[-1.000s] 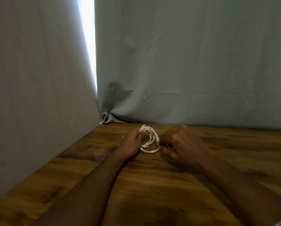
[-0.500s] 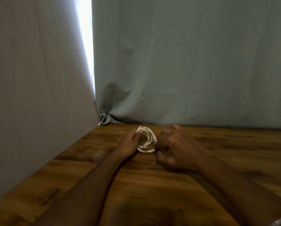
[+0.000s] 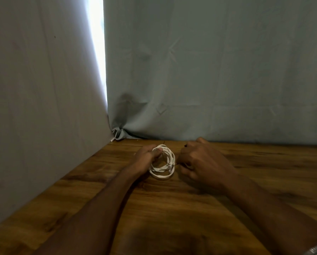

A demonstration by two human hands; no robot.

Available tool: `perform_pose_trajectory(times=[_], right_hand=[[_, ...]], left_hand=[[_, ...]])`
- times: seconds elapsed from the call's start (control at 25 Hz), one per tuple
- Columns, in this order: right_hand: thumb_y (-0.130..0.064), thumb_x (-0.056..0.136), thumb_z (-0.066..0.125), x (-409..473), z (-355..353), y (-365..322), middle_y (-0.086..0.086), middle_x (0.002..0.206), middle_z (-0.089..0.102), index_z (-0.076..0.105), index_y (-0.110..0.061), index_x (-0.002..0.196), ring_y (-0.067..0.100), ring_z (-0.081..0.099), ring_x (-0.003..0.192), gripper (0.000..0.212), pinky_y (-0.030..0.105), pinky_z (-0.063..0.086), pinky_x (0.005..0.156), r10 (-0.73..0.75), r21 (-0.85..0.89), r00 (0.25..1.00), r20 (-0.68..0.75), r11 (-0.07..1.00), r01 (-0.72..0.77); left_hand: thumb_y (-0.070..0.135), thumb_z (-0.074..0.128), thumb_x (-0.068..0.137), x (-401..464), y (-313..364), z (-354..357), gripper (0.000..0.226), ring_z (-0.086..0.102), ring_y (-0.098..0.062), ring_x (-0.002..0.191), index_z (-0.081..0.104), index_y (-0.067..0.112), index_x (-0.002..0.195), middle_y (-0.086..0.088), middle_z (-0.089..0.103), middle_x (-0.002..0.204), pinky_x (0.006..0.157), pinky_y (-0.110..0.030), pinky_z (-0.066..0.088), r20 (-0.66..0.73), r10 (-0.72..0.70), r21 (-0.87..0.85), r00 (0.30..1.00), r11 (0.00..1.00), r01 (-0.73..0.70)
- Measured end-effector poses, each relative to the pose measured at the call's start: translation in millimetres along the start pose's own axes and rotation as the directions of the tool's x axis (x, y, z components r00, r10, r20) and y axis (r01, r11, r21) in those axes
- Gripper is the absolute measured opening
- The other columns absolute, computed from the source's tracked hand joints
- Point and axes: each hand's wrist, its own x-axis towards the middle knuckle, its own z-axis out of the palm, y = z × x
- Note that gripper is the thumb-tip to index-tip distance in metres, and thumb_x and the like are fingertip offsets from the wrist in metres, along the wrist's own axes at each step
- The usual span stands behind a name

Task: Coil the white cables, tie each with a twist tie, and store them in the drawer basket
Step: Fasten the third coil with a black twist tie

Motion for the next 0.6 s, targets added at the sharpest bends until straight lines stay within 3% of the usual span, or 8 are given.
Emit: perform_pose_trajectory(times=[0.24, 0.36, 0.6], right_hand=[[-0.04, 0.091, 0.035, 2.7, -1.3, -2.6, -0.007, 0.074, 0.062, 0.068, -0.027, 0.078, 0.018, 0.055, 0.075, 0.038, 0.033, 0.029, 0.072, 0.034, -0.076, 0.999, -0.038, 0.996, -0.037], [-0.036, 0.091, 0.044, 2.5, -1.5, -2.5, -0.006, 0.073, 0.063, 0.068, -0.026, 0.077, 0.019, 0.055, 0.073, 0.03, 0.033, 0.03, 0.071, 0.043, -0.111, 0.998, -0.046, 0.993, -0.048], [-0.03, 0.085, 0.059, 5.0, -0.7, -12.2, -0.004, 0.065, 0.061, 0.063, -0.024, 0.066, 0.019, 0.053, 0.063, 0.02, 0.032, 0.026, 0.068, 0.042, -0.134, 0.998, -0.052, 0.99, -0.049]], left_hand=[[0.028, 0.056, 0.103, -3.3, 1.9, 3.8, 0.021, 0.073, -0.025, 0.105, 0.076, 0.021, 0.105, -0.003, 0.079, 0.103, 0.104, -0.055, 0.052, 0.028, 0.012, 0.016, 1.0, 1.0, -0.013], [0.041, 0.059, 0.094, -2.4, 1.9, 4.4, 0.025, 0.073, -0.025, 0.105, 0.076, 0.024, 0.103, -0.002, 0.079, 0.104, 0.102, -0.057, 0.053, 0.041, 0.031, 0.028, 0.999, 0.999, -0.032], [0.042, 0.058, 0.098, -1.0, 0.4, 5.3, 0.015, 0.071, -0.022, 0.096, 0.066, 0.029, 0.099, 0.0, 0.075, 0.099, 0.095, -0.052, 0.057, -0.021, 0.06, 0.097, 0.998, 0.994, -0.058]])
